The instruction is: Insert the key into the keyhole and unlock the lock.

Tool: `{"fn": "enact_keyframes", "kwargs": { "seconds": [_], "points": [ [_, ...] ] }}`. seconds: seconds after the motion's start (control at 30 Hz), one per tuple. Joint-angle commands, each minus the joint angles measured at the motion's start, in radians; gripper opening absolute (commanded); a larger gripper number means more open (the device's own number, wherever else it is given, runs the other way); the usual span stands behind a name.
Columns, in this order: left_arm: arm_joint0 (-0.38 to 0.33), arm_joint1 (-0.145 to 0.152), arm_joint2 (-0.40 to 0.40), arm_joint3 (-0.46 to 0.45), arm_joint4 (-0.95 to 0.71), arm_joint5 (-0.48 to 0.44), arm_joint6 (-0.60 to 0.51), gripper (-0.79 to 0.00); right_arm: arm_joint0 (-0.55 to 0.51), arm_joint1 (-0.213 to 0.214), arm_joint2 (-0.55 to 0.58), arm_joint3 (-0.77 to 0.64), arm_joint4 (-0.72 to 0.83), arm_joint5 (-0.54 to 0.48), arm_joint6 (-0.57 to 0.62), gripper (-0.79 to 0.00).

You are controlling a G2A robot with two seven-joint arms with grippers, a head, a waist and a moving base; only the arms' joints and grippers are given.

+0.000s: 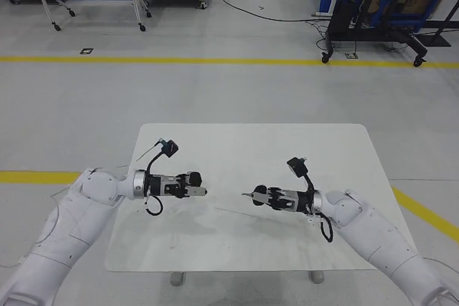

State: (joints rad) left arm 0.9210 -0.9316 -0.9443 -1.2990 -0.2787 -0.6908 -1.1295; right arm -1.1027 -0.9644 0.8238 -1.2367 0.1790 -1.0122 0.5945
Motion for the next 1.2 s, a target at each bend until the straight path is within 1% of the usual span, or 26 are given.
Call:
{"fn": "enact_keyframes", "kwargs": {
  "seconds": [0.0, 0.2, 0.27, 0.37, 0.47, 0.57, 0.6, 0.67, 0.77, 0.8, 0.83, 0.93, 1.03, 1.17],
  "points": [
    [-0.001, -0.001, 0.009, 0.005, -0.006, 0.001, -0.001, 0.0, -0.014, 0.002, 0.016, -0.01, -0.011, 0.0, -0.013, -0.785],
    [0.004, -0.001, 0.01, 0.003, 0.012, 0.009, 0.011, 0.0, -0.014, 0.002, 0.016, -0.01, -0.011, 0.0, -0.013, -0.785],
    [0.01, 0.001, 0.009, -0.02, 0.142, 0.052, 0.07, 0.0, -0.014, 0.002, 0.016, -0.01, -0.011, 0.0, -0.013, -0.785],
    [0.044, 0.015, -0.028, -0.105, 0.374, 0.104, 0.182, 0.0, -0.014, 0.002, 0.016, -0.01, -0.011, 0.0, -0.013, -0.785],
    [0.122, 0.043, -0.093, -0.245, 0.641, 0.207, 0.252, 0.0, -0.014, 0.002, 0.016, -0.01, -0.011, 0.0, -0.013, -0.785],
    [0.211, 0.067, -0.136, -0.39, 0.849, 0.316, 0.239, 0.0, -0.014, 0.002, 0.016, -0.01, -0.011, 0.0, -0.013, -0.785],
    [0.233, 0.072, -0.144, -0.422, 0.893, 0.34, 0.225, 0.0, -0.014, 0.002, 0.016, -0.01, -0.011, 0.0, -0.013, -0.785],
    [0.253, 0.077, -0.149, -0.455, 0.951, 0.377, 0.197, 0.0, -0.014, 0.002, 0.016, -0.01, -0.011, 0.0, -0.013, -0.785],
    [0.241, 0.068, -0.113, -0.445, 0.999, 0.425, 0.176, 0.0, -0.014, 0.002, 0.016, -0.01, -0.011, 0.0, -0.013, -0.785],
    [0.227, 0.063, -0.093, -0.43, 1.013, 0.437, 0.175, -0.028, -0.014, 0.002, 0.016, -0.01, -0.011, 0.0, -0.013, -0.785],
    [0.211, 0.056, -0.072, -0.412, 1.02, 0.448, 0.181, -0.074, -0.014, 0.002, 0.016, -0.01, -0.011, 0.0, -0.013, -0.785],
    [0.155, 0.031, -0.016, -0.339, 1.013, 0.48, 0.222, -0.246, -0.014, 0.002, 0.016, -0.01, -0.011, 0.0, -0.013, -0.785],
    [0.095, 0.006, 0.038, -0.265, 1.009, 0.491, 0.242, -0.345, -0.014, 0.002, 0.016, -0.01, -0.011, 0.0, -0.013, -0.785],
    [0.034, -0.026, 0.097, -0.194, 0.998, 0.506, 0.268, -0.431, -0.014, 0.002, 0.016, -0.01, -0.011, 0.0, -0.013, -0.785]
  ]
}}
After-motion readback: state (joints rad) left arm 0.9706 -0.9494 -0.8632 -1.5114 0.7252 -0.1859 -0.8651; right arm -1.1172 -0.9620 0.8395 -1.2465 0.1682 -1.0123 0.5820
